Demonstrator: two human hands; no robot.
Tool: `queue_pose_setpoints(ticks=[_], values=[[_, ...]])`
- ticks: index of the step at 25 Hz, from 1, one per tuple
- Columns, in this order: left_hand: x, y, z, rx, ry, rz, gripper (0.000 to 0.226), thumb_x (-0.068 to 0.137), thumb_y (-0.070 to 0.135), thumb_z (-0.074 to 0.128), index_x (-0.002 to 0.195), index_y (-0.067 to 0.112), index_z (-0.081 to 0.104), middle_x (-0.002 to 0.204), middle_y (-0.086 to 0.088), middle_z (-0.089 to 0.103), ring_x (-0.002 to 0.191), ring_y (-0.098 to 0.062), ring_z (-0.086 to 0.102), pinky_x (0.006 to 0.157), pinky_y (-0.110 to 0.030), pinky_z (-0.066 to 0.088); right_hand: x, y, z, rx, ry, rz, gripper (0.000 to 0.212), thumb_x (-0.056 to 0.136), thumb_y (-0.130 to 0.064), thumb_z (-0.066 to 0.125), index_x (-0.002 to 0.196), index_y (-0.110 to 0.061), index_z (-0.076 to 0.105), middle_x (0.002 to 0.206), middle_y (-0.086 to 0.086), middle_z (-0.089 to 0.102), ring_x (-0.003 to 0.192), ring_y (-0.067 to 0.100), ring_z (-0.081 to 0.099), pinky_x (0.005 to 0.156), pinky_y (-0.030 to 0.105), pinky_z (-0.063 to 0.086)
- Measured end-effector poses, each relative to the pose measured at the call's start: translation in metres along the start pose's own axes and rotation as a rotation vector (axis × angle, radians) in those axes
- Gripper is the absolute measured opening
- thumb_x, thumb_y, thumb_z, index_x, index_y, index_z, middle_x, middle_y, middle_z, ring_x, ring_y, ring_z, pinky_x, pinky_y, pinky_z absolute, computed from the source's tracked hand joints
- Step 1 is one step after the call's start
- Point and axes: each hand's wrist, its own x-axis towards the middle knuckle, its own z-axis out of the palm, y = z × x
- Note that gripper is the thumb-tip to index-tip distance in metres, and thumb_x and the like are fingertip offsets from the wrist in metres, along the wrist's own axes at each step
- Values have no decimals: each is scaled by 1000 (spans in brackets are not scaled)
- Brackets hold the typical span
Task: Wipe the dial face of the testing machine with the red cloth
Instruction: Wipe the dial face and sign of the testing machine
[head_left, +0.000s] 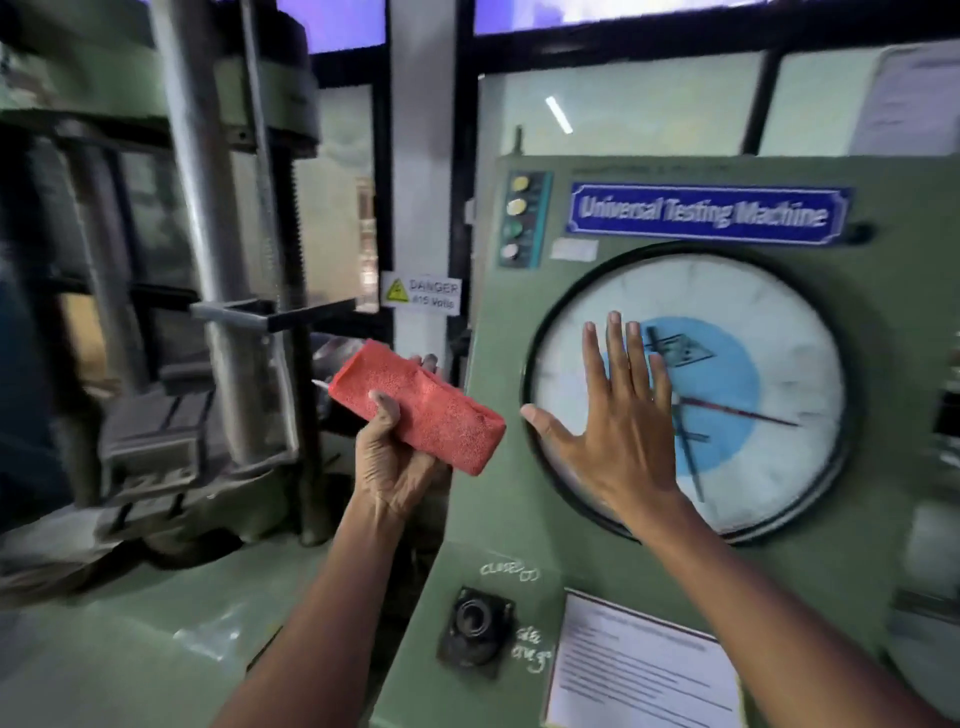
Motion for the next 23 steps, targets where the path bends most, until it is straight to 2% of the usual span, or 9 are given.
queue_pose_setpoints(ticks=[1, 4, 7, 9, 14, 17, 20, 21, 23], values=[[15, -22, 14, -14, -22, -14, 113, 46, 31, 105, 144, 9, 55, 135, -8, 59, 126, -21, 55, 126, -51, 28, 2, 27, -12, -33, 17, 20, 109, 90, -88, 28, 167, -12, 23, 175, 15, 13, 163, 33, 13, 128, 57, 16], [47, -80, 47, 13, -86, -41, 87, 44, 34, 105, 120, 9, 71, 127, -7, 66, 119, -19, 62, 116, -46, 44, 7, 93, -45, -96, 67, 73, 108, 90, -86, 36, 166, -10, 26, 175, 15, 16, 162, 33, 16, 128, 57, 19], [75, -132, 77, 2, -86, -77, 90, 39, 33, 107, 117, 10, 68, 120, -6, 69, 112, -17, 67, 114, -45, 44, 8, 148, -70, -161, 85, 114, 107, 91, -85, 34, 167, -10, 22, 175, 14, 13, 163, 31, 11, 129, 54, 17], [88, -155, 88, -23, -103, -89, 83, 39, 31, 107, 112, 11, 71, 116, -5, 71, 109, -17, 69, 115, -45, 43, 9, 171, -75, -207, 71, 121, 107, 92, -85, 31, 168, -12, 15, 177, 12, 7, 164, 29, 4, 130, 53, 14], [122, -185, 85, -46, -117, -138, 71, 45, 30, 105, 106, 9, 76, 119, -5, 67, 114, -18, 63, 122, -46, 36, 24, 207, -56, -263, 47, 150, 107, 93, -88, 22, 169, -14, 8, 177, 11, -2, 164, 28, -4, 132, 49, 5], [157, -188, 65, -26, -88, -120, 61, 61, 32, 97, 111, 10, 71, 116, -5, 67, 113, -18, 62, 123, -47, 34, 38, 220, -27, -276, 46, 159, 106, 94, -87, 20, 169, -14, 6, 177, 11, -3, 164, 28, -4, 132, 50, 6], [196, -187, 50, 67, -31, -92, 36, 84, 37, 72, 111, 13, 68, 111, -2, 66, 108, -17, 62, 123, -46, 36, 57, 230, -2, -304, 45, 170, 105, 94, -86, 18, 169, -14, 3, 177, 11, -5, 164, 28, -5, 132, 50, 6], [212, -188, 46, 101, -20, -87, 31, 88, 38, 67, 108, 15, 69, 107, -1, 67, 104, -16, 63, 118, -43, 42, 65, 233, 8, -314, 48, 176, 104, 95, -85, 19, 169, -14, 4, 177, 11, -5, 164, 28, -5, 132, 50, 7], [237, -188, 43, 185, 4, -60, 25, 98, 39, 62, 99, 18, 75, 96, 2, 71, 95, -14, 67, 99, -37, 57, 79, 240, 23, -319, 62, 185, 103, 96, -84, 22, 169, -13, 7, 177, 10, -2, 164, 28, -3, 132, 50, 8]])
